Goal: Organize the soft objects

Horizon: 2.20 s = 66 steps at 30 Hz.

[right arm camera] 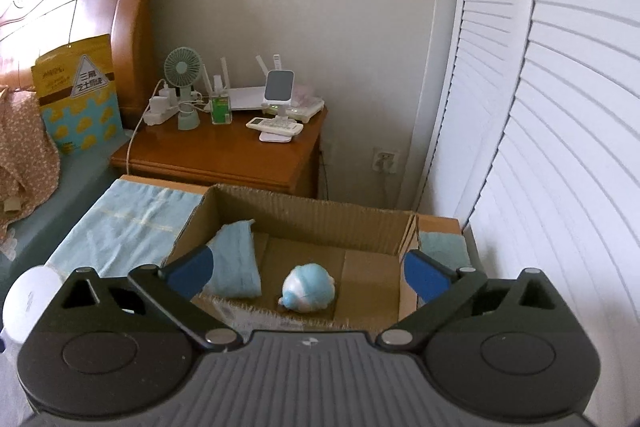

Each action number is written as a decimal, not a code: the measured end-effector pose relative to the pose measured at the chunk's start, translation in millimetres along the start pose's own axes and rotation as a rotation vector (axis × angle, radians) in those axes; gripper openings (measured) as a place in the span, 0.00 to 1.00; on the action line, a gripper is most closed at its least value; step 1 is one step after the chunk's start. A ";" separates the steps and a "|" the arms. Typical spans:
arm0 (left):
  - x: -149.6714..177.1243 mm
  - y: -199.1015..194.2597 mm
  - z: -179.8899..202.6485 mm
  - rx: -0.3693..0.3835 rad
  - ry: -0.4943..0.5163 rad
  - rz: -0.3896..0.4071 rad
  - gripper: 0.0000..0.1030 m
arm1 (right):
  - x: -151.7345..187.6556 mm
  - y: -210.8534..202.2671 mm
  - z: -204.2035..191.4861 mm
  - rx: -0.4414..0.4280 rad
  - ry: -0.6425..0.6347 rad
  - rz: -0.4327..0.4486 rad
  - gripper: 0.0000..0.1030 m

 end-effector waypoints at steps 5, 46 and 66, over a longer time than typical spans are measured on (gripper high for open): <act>5.8 -0.8 4.7 0.006 0.003 -0.012 0.96 | 18.9 -22.2 -1.9 -0.009 0.006 0.008 1.00; 32.6 15.3 97.7 0.192 0.236 -0.049 0.92 | 198.9 -97.6 15.7 0.053 0.037 -0.123 0.99; 40.6 70.4 170.2 0.341 0.422 -0.134 0.76 | 228.4 -111.7 43.0 0.044 0.070 -0.161 0.72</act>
Point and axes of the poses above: each gripper's, at about its wrist camera, not at the fingertips, and y roughly the way its jaws point, z to its right, x to its underside, the point moved 9 cm from there along y, roughly the way its jaws point, and after that the axes turned 5 degrees about x, right-handed, at the moved point
